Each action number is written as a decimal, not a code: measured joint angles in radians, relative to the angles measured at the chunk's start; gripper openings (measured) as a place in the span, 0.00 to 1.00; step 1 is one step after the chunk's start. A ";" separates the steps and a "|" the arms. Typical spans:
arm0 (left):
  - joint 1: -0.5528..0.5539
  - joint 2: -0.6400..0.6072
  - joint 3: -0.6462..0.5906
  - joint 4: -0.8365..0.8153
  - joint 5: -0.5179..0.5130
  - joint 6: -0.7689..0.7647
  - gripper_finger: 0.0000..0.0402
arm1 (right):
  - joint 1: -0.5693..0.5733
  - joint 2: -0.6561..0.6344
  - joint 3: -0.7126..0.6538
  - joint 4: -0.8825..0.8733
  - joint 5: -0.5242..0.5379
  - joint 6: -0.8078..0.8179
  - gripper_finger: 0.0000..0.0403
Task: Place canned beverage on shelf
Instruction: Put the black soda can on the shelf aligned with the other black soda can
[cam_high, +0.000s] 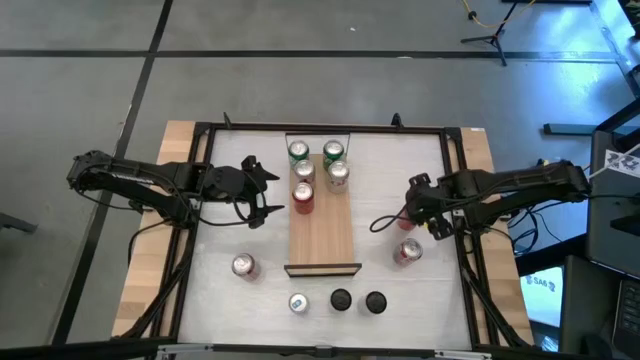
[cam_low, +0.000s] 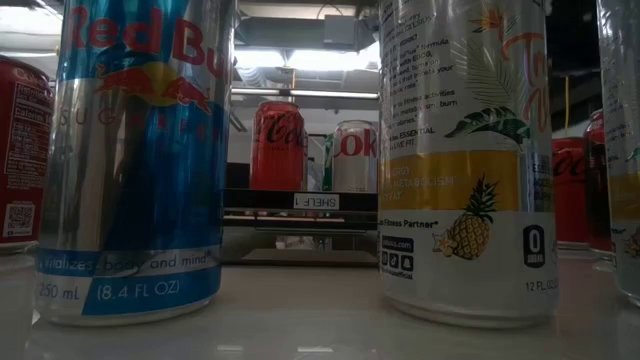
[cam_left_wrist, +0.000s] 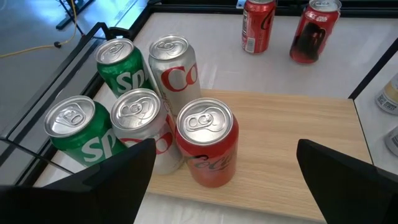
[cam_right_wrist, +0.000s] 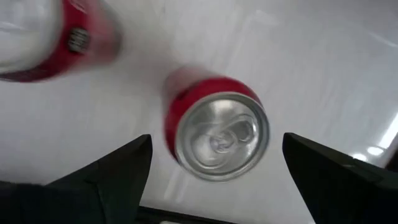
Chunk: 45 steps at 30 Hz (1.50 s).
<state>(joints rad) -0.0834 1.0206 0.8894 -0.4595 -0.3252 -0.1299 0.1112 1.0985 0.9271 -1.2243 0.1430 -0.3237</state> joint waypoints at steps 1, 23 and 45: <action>0.000 0.000 0.000 0.000 0.000 0.000 0.94 | 0.000 0.000 -0.010 0.005 0.015 0.000 0.88; 0.000 0.000 0.000 0.000 0.000 -0.002 0.94 | 0.000 0.000 -0.141 0.140 0.022 -0.014 0.88; 0.000 0.000 0.000 0.000 0.000 -0.001 0.94 | 0.000 -0.001 -0.144 0.190 -0.050 0.115 0.78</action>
<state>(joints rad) -0.0835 1.0206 0.8894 -0.4598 -0.3252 -0.1311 0.1108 1.0973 0.7834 -1.0341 0.0931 -0.2091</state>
